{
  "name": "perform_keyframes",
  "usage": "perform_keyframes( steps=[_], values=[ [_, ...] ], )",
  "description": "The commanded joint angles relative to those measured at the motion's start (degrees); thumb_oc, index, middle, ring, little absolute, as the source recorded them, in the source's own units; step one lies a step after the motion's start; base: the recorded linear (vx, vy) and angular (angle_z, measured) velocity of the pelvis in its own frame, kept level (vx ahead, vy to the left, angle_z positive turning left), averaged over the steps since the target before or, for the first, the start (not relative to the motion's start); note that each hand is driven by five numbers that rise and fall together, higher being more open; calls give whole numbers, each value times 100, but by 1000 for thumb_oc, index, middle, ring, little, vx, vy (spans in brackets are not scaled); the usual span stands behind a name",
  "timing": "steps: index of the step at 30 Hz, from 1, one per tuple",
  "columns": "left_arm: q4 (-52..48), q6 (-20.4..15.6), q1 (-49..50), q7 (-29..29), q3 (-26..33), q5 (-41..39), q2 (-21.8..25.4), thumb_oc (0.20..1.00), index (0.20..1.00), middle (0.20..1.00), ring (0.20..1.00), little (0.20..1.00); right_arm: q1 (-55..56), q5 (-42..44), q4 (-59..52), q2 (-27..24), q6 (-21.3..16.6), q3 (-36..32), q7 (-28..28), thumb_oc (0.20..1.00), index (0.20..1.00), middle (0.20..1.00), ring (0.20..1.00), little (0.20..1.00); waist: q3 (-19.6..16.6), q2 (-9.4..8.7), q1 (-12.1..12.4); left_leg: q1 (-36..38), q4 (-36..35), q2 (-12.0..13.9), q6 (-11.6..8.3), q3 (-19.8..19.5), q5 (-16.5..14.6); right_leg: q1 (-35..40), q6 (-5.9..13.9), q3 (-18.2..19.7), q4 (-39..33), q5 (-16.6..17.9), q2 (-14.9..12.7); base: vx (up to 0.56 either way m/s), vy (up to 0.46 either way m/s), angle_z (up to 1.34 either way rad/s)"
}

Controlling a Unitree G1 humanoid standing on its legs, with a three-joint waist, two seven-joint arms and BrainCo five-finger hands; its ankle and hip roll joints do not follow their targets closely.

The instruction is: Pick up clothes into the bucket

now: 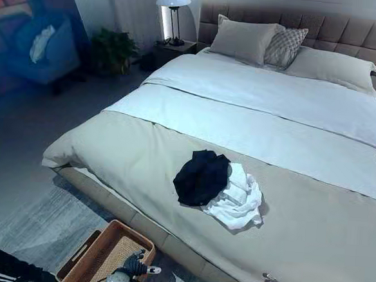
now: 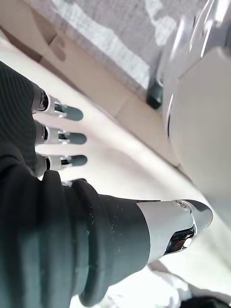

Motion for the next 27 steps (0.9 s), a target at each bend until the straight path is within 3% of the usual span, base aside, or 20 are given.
perform_keyframes(
  steps=[1,9,14,18,21,27],
  values=[
    [306,41,-16,-30,-33,-14,-37,1000,1000,1000,1000,1000,-325,-81,87,135,13,135,0,1000,1000,1000,1000,1000,-2,-460,37,-136,347,-411,141,16,-390,-17,388,-72,-180,368,-417,140,12,-55],
    [277,45,17,60,-18,-41,-16,1000,1000,1000,1000,1000,-324,267,-12,97,-37,-139,-183,1000,1000,1000,1000,1000,37,-467,30,-172,370,-402,144,4,-403,-44,390,-94,-150,343,-414,4,1,0],
    [174,-5,21,216,3,-43,56,1000,1000,1000,1000,1000,-606,848,-882,-176,-288,-513,-553,1000,1000,1000,1000,1000,149,-458,42,-272,364,-381,138,14,-367,-164,403,-112,-107,343,-405,0,0,0],
    [-271,-106,7,402,-66,-35,183,1000,1000,1000,1000,1000,-1106,106,-2397,-808,-393,-580,-1152,1000,1000,1000,1000,1000,343,-458,77,-522,411,-397,146,-4,-329,-430,418,-110,-4,363,-410,-48,4,-3],
    [-412,-146,-88,551,-146,-128,215,1000,1000,1000,1000,1000,-1567,-43,-2868,-1070,-429,-741,-1583,1000,1000,1000,1000,1000,527,-441,113,-741,551,-424,158,-40,-329,-627,413,-111,158,345,-445,-62,11,1],
    [-607,-132,-251,710,-268,-304,219,1000,1000,1000,1000,1000,-2143,-118,-2952,-1307,-367,-738,-1854,1000,1000,1000,1000,1000,798,-369,184,-1040,702,-490,183,-149,-306,-963,372,-141,484,267,-502,-41,7,5]
  ],
)
